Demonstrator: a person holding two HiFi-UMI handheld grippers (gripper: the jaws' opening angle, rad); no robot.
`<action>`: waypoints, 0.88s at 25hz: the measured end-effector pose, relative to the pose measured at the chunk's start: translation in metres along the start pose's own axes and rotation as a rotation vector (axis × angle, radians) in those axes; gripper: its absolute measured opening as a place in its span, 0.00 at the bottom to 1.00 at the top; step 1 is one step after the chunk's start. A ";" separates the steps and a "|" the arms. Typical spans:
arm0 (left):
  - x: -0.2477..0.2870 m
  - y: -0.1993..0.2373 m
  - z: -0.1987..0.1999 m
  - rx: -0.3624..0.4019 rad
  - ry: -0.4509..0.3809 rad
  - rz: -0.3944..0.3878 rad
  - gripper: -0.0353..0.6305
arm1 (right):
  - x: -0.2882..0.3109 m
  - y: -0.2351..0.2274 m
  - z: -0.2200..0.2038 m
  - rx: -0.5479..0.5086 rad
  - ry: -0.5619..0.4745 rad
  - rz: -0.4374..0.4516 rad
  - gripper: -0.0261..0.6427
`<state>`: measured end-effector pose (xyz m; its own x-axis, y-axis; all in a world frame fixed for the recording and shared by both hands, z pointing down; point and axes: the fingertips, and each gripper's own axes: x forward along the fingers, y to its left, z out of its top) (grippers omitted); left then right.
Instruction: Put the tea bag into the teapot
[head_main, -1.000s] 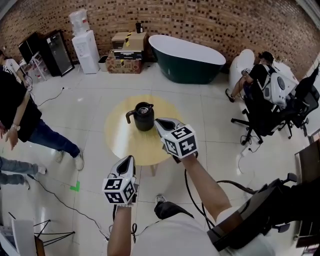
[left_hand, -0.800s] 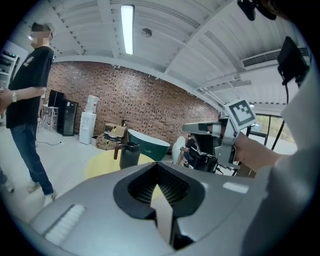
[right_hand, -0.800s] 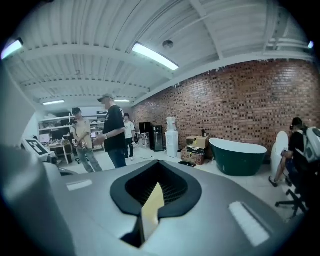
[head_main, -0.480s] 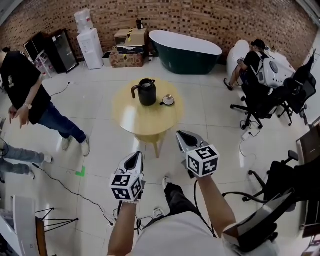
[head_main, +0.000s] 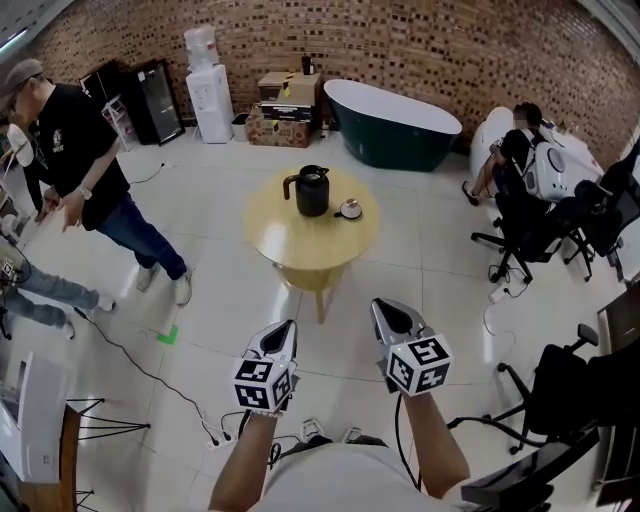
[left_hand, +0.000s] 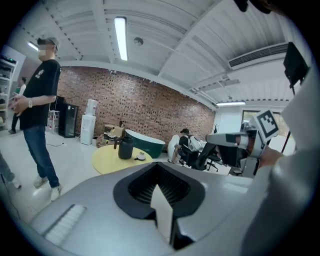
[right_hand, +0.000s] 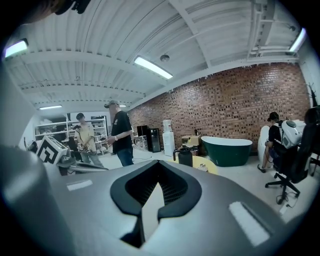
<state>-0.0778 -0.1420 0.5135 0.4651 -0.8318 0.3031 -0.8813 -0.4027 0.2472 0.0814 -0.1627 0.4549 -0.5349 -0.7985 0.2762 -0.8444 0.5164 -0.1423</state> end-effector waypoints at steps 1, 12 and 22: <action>-0.002 -0.002 0.002 0.001 -0.007 0.006 0.07 | -0.006 -0.001 -0.004 0.004 0.002 -0.003 0.04; -0.015 -0.046 0.001 0.022 -0.034 0.031 0.07 | -0.062 -0.011 -0.040 0.068 -0.006 -0.008 0.04; -0.027 -0.081 -0.008 0.030 -0.027 0.049 0.07 | -0.084 -0.010 -0.053 0.085 0.006 0.047 0.04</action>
<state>-0.0182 -0.0835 0.4929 0.4190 -0.8608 0.2890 -0.9054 -0.3719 0.2049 0.1367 -0.0842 0.4837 -0.5744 -0.7719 0.2726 -0.8177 0.5252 -0.2359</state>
